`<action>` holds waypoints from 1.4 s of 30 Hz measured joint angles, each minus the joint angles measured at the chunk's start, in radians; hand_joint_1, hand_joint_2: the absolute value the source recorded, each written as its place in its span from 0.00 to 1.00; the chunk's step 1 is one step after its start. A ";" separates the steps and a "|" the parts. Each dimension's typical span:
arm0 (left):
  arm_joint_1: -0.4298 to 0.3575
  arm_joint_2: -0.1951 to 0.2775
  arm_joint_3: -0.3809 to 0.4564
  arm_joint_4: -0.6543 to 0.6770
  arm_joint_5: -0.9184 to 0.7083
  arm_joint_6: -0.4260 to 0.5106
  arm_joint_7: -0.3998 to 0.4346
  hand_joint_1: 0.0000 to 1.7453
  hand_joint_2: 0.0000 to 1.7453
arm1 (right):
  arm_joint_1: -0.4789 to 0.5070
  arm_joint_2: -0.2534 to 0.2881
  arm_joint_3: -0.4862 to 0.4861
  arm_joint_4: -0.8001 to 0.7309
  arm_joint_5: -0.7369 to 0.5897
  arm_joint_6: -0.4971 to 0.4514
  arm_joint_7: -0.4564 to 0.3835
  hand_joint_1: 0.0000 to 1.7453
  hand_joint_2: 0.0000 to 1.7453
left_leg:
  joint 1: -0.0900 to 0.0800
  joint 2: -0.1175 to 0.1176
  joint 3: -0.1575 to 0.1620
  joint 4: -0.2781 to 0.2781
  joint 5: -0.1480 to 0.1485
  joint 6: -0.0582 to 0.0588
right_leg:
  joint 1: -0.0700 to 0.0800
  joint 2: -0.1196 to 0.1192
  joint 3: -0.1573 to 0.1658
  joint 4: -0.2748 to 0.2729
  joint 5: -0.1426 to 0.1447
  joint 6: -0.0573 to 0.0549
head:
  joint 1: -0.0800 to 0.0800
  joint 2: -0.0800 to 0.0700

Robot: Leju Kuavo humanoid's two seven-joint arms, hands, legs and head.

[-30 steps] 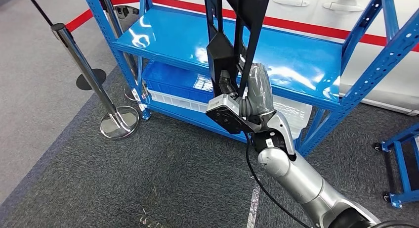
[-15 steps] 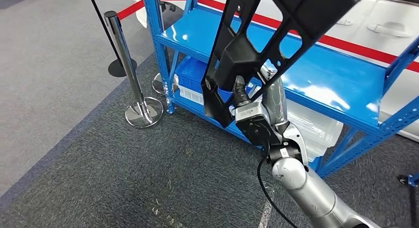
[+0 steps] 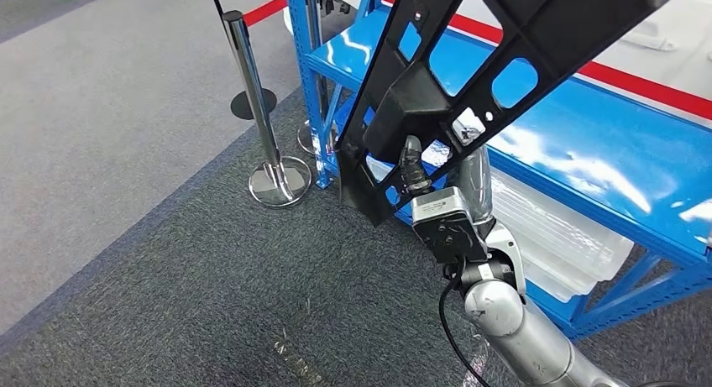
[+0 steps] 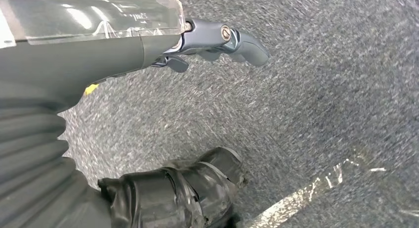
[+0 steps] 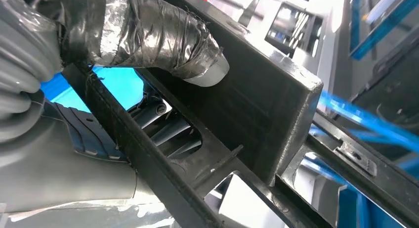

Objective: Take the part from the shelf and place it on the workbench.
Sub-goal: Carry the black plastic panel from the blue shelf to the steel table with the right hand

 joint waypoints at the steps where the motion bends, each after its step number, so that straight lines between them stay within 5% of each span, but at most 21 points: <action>1: 0.001 0.000 0.000 -0.003 0.000 0.000 0.000 0.00 1.00 | 0.000 0.001 0.000 0.000 -0.001 0.000 0.000 1.00 1.00 | 0.002 0.004 -0.019 0.041 -0.011 -0.001 | 0.002 -0.013 0.000 0.000 -0.001 -0.001 | 0.000 0.000; 3: 0.002 0.000 0.000 -0.008 -0.002 0.005 -0.003 0.00 1.00 | 0.001 0.003 0.000 0.000 -0.005 0.001 -0.001 1.00 1.00 | 0.003 0.006 -0.007 0.020 0.015 0.003 | 0.006 -0.037 0.001 0.000 -0.003 -0.002 | 0.000 0.000; 4: 0.002 0.001 0.000 -0.011 -0.004 0.009 -0.006 0.00 1.00 | 0.000 0.004 0.000 0.000 -0.008 0.002 -0.003 1.00 1.00 | 0.001 0.011 0.027 -0.042 0.046 0.010 | 0.009 -0.048 0.002 0.000 -0.004 -0.003 | 0.000 0.000; 6: -0.004 0.007 0.000 -0.021 -0.008 0.016 -0.008 0.00 1.00 | -0.005 0.006 0.000 0.001 -0.016 0.004 -0.013 1.00 1.00 | -0.014 0.058 0.102 -0.186 0.093 0.034 | 0.014 -0.070 0.007 -0.004 -0.006 -0.002 | 0.000 0.000; 8: -0.014 0.015 0.000 -0.034 -0.009 0.022 -0.004 0.00 1.00 | -0.014 0.010 0.000 0.005 -0.030 0.005 -0.030 1.00 1.00 | -0.030 0.089 0.136 -0.260 0.105 0.054 | 0.015 -0.093 0.014 -0.014 -0.006 0.002 | 0.000 0.000; 10: -0.017 0.025 0.001 -0.043 -0.006 0.030 -0.001 0.00 1.00 | -0.025 0.015 0.000 0.013 -0.043 0.005 -0.043 1.00 1.00 | -0.032 0.065 0.145 -0.278 0.113 0.063 | 0.018 -0.114 0.024 -0.026 -0.007 0.010 | 0.000 0.000; 11: -0.014 0.028 0.001 -0.048 -0.005 0.033 0.000 0.00 1.00 | -0.031 0.018 0.001 0.018 -0.047 0.005 -0.047 1.00 1.00 | -0.028 0.051 0.156 -0.293 0.120 0.065 | 0.018 -0.107 0.029 -0.027 -0.010 0.015 | 0.001 0.000; 13: -0.010 0.032 0.001 -0.057 -0.008 0.037 0.012 0.00 1.00 | -0.042 0.021 0.001 0.026 -0.051 0.006 -0.054 1.00 1.00 | -0.019 0.027 0.179 -0.322 0.135 0.071 | 0.017 -0.050 0.014 0.017 -0.038 0.021 | 0.001 0.000; 15: -0.016 0.032 0.001 -0.067 -0.021 0.040 0.045 0.00 1.00 | -0.052 0.023 0.004 0.035 -0.058 0.006 -0.059 1.00 1.00 | -0.015 0.000 0.181 -0.328 0.138 0.075 | 0.014 0.010 -0.043 0.133 -0.089 0.024 | 0.002 0.000; 17: -0.028 0.030 0.001 -0.078 -0.034 0.048 0.084 0.00 1.00 | -0.061 0.026 0.012 0.048 -0.063 0.007 -0.059 1.00 1.00 | -0.013 -0.033 0.179 -0.323 0.136 0.075 | 0.011 0.024 -0.094 0.222 -0.111 0.029 | 0.003 0.000; 20: -0.051 0.020 0.001 -0.086 -0.043 0.057 0.104 0.00 1.00 | -0.090 0.034 0.037 0.070 -0.069 0.004 -0.060 1.00 1.00 | -0.003 -0.086 0.172 -0.293 0.122 0.061 | -0.003 0.039 -0.059 0.116 -0.024 0.045 | 0.003 0.000; 21: -0.061 0.018 0.001 -0.086 -0.044 0.055 0.095 0.00 1.00 | -0.100 0.038 0.047 0.079 -0.075 0.002 -0.063 1.00 1.00 | 0.000 -0.103 0.164 -0.278 0.114 0.053 | -0.009 0.065 -0.035 0.064 -0.001 0.052 | 0.004 0.000; 24: -0.084 0.016 0.004 -0.075 -0.040 0.037 0.050 0.00 1.00 | -0.122 0.047 0.076 0.107 -0.106 -0.012 -0.079 1.00 1.00 | 0.006 -0.142 0.131 -0.243 0.104 0.033 | -0.013 0.124 -0.014 0.018 -0.006 0.046 | 0.005 0.000; 26: -0.084 0.017 0.005 -0.063 -0.036 0.031 0.028 0.00 1.00 | -0.136 0.054 0.093 0.124 -0.125 -0.021 -0.090 1.00 1.00 | 0.010 -0.161 0.120 -0.243 0.108 0.024 | -0.012 0.107 -0.016 0.017 -0.006 0.032 | 0.005 0.000; 28: -0.079 0.018 0.006 -0.050 -0.032 0.031 0.019 0.00 1.00 | -0.152 0.062 0.108 0.139 -0.144 -0.024 -0.100 1.00 1.00 | 0.007 -0.135 0.108 -0.224 0.099 0.017 | -0.015 0.082 -0.009 0.012 -0.007 0.021 | 0.001 0.000; 31: -0.083 0.019 0.010 -0.028 -0.029 0.033 0.016 0.00 1.00 | -0.170 0.072 0.127 0.162 -0.174 -0.025 -0.113 1.00 1.00 | 0.005 -0.021 0.017 -0.063 0.036 0.003 | -0.009 0.033 0.004 0.007 -0.013 0.007 | -0.012 0.000; 34: -0.074 0.022 0.015 -0.008 -0.027 0.029 0.012 0.00 1.00 | -0.180 0.078 0.141 0.183 -0.190 -0.025 -0.125 1.00 1.00 | 0.005 0.004 -0.054 0.032 0.034 0.007 | -0.001 -0.013 0.015 0.006 -0.025 0.003 | -0.013 0.000; 36: -0.065 0.024 0.021 0.005 -0.024 0.028 0.011 0.00 1.00 | -0.185 0.083 0.149 0.198 -0.198 -0.024 -0.132 1.00 1.00 | -0.004 0.015 -0.008 -0.074 0.106 0.024 | 0.004 -0.040 0.027 0.005 -0.035 0.002 | -0.012 0.000; 38: -0.062 0.027 0.024 0.014 -0.023 0.027 0.010 0.00 1.00 | -0.190 0.086 0.152 0.209 -0.207 -0.024 -0.138 1.00 1.00 | -0.026 0.059 0.058 -0.203 0.151 0.045 | 0.007 -0.063 0.041 -0.005 -0.042 0.003 | -0.012 0.000; 40: -0.060 0.032 0.026 0.022 -0.026 0.023 0.007 0.00 1.00 | -0.193 0.088 0.153 0.219 -0.220 -0.020 -0.142 1.00 1.00 | -0.045 0.083 0.086 -0.259 0.156 0.059 | 0.009 -0.085 0.052 -0.021 -0.043 0.008 | -0.012 0.000; 42: -0.056 0.036 0.026 0.030 -0.032 0.019 0.007 0.00 1.00 | -0.195 0.089 0.156 0.229 -0.231 -0.015 -0.144 1.00 1.00 | -0.046 0.064 0.096 -0.280 0.160 0.066 | 0.013 -0.106 0.063 -0.038 -0.044 0.015 | -0.012 0.000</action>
